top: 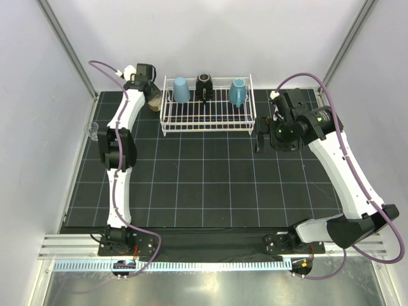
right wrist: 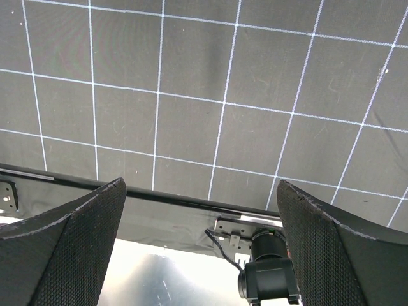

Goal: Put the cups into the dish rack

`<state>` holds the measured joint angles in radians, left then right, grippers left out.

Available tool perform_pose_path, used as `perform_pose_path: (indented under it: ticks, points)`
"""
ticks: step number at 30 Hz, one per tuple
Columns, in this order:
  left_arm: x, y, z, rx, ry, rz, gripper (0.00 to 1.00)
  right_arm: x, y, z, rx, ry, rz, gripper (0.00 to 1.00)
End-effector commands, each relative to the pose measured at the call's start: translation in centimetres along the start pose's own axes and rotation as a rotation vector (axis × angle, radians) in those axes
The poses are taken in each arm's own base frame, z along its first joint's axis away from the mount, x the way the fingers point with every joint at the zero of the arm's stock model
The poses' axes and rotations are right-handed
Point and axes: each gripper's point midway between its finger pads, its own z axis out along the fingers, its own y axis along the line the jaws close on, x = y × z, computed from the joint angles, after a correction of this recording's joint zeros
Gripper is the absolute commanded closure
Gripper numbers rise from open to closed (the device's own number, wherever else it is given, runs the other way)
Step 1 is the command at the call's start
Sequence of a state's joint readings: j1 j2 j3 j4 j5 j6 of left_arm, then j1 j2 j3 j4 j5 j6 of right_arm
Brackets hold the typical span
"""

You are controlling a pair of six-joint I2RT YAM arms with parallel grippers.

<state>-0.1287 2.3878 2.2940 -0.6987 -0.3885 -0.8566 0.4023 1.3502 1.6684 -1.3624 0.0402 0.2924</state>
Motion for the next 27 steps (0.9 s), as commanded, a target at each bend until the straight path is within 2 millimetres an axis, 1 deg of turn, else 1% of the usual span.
perform_pose_path:
  ticks: [1,2,5,6,8,10,12,16,19,20,22,23,25,26,27]
  points:
    - [-2.2,-1.0,0.7,0.034,-0.055,-0.115,0.35,0.9,-0.4,-0.9,0.005,0.044,-0.008,0.0]
    - [-1.7,-0.8,1.1,0.028,-0.045,-0.121,0.35,0.8,-0.5,-0.9,0.006,0.044,-0.007,0.0]
    - [-1.4,-0.5,2.0,0.022,-0.033,-0.165,0.35,0.8,-0.7,-0.8,0.009,0.046,-0.002,0.0]
    - [-1.2,-0.3,2.5,0.019,-0.027,-0.177,0.36,0.8,-0.7,-0.8,0.011,0.046,0.002,0.0]
    - [-1.3,-0.5,3.2,0.036,-0.027,-0.208,0.37,0.7,-0.8,-0.8,0.014,0.045,0.005,0.0]
    - [-0.7,-0.5,4.1,0.045,-0.006,-0.221,0.38,0.7,-1.0,-0.7,0.019,0.048,0.01,0.0]
    - [-0.7,-0.8,4.5,0.058,-0.006,-0.242,0.39,0.7,-1.1,-0.6,0.023,0.054,0.011,0.0]
    - [-0.2,-0.7,5.4,0.054,0.001,-0.252,0.43,0.8,-1.2,-0.4,0.028,0.062,0.018,0.0]
    - [0.2,-0.7,5.6,0.055,0.012,-0.258,0.5,0.9,-1.2,-0.1,0.032,0.074,0.02,0.0]
    - [0.2,-0.7,5.6,0.054,0.013,-0.256,0.54,0.8,-1.2,-0.1,0.031,0.074,0.021,0.0]
    - [0.1,-0.8,5.5,0.057,0.012,-0.251,0.6,0.8,-1.3,0.0,0.034,0.078,0.021,0.0]
    - [-0.2,-0.8,5.3,0.058,0.007,-0.249,0.68,0.8,-1.3,0.0,0.034,0.078,0.024,0.0]
    - [-0.6,-0.7,4.9,0.061,-0.001,-0.234,0.79,0.9,-1.3,0.1,0.035,0.081,0.024,0.0]
    - [-0.9,-0.7,4.7,0.06,-0.007,-0.23,0.86,0.9,-1.2,0.0,0.03,0.077,0.023,0.0]
    - [-1.4,-0.7,4.3,0.062,-0.011,-0.229,0.9,0.9,-1.2,0.0,0.028,0.076,0.024,0.0]
